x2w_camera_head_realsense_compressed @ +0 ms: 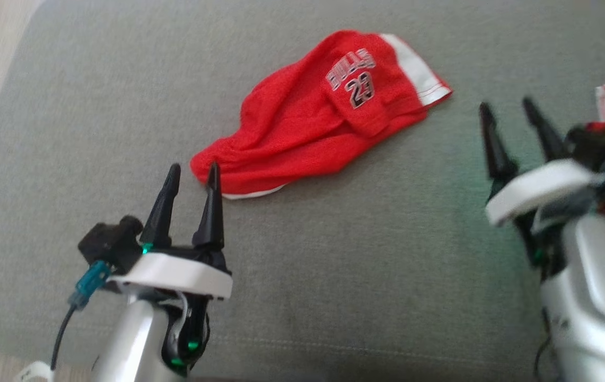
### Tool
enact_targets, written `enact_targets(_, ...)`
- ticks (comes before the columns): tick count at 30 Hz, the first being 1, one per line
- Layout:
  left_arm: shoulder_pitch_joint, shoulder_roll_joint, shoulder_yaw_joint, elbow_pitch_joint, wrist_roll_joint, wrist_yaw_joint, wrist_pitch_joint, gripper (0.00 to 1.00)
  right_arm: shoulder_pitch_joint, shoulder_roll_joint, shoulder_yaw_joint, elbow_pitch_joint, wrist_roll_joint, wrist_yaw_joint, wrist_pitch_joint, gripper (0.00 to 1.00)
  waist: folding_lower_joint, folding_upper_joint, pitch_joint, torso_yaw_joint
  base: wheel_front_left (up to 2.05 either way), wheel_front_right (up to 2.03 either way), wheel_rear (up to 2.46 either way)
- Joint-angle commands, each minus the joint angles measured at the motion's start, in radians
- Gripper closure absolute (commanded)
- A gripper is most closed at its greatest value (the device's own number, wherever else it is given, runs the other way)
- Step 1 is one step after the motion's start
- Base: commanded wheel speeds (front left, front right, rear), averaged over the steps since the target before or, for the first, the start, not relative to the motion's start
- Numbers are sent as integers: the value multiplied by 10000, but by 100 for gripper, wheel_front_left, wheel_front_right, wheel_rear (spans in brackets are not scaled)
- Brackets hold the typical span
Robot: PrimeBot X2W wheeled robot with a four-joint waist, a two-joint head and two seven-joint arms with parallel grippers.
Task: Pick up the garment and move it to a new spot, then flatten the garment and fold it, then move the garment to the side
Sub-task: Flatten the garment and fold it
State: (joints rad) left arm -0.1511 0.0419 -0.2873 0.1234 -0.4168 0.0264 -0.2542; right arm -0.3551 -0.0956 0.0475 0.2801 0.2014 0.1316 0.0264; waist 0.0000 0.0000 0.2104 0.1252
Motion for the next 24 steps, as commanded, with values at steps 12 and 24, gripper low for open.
enact_targets(12,-1153,83,-436,-475,-484,157,-76,0,-3566,-1246,-71,3297,1480,-9,2011,0,0,0,1741,1638,0,0,0)
enact_targets(24,-1233,83,-611,-454,-627,256,-76,0,-5038,-2023,1202,4656,1926,-9,1491,100,0,0,1860,1947,0,0,0)
